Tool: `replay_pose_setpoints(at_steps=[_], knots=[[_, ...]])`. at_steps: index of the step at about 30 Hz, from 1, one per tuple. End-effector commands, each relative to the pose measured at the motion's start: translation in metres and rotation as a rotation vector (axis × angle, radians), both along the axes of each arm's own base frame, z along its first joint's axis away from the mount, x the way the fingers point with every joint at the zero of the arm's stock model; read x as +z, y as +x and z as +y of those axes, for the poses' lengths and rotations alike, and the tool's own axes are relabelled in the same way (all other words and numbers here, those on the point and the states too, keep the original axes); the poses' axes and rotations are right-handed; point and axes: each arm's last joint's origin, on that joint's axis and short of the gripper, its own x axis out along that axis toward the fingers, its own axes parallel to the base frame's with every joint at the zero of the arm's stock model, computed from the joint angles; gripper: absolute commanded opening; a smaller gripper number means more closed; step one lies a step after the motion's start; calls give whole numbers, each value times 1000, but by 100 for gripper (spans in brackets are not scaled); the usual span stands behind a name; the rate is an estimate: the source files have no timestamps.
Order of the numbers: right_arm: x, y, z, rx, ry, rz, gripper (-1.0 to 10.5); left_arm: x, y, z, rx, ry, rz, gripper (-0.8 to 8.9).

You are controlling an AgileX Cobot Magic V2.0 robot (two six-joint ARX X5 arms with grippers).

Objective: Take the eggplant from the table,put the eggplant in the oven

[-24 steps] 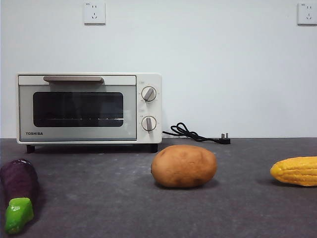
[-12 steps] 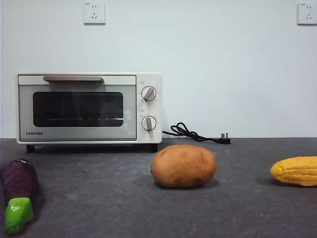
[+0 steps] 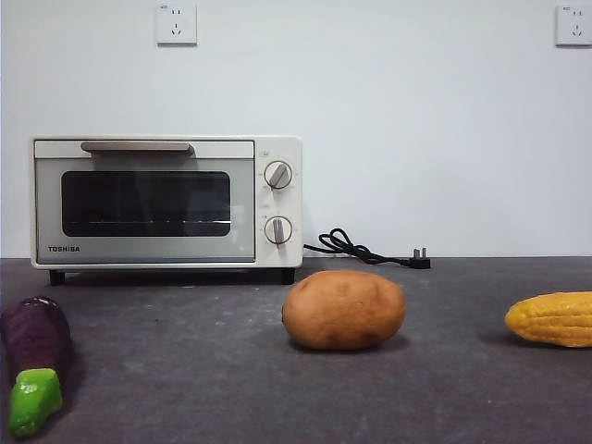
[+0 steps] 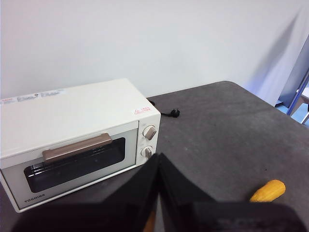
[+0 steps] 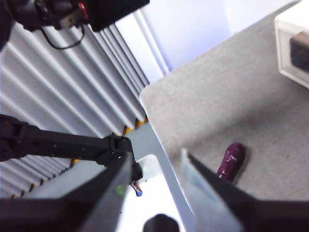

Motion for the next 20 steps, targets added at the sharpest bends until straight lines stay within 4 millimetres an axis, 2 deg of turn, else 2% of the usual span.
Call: replay_pose_setpoints(at_steps=[1, 3, 6, 14, 20], knots=[[-4, 4, 12, 37, -14, -6, 513, 1, 0, 0, -5, 17, -16, -5], [-8, 7, 21, 64, -29, 3, 577, 1, 1, 0, -7, 22, -16, -5], [-15, 10, 37, 102, -51, 18, 606, 0, 4, 0, -7, 23, -8, -5], [-36, 14, 72, 150, -143, 38, 608, -2, 18, -1, -11, 37, 5, -5], [-46, 8, 90, 195, -184, 55, 608, -3, 48, -2, -11, 39, -2, -5]])
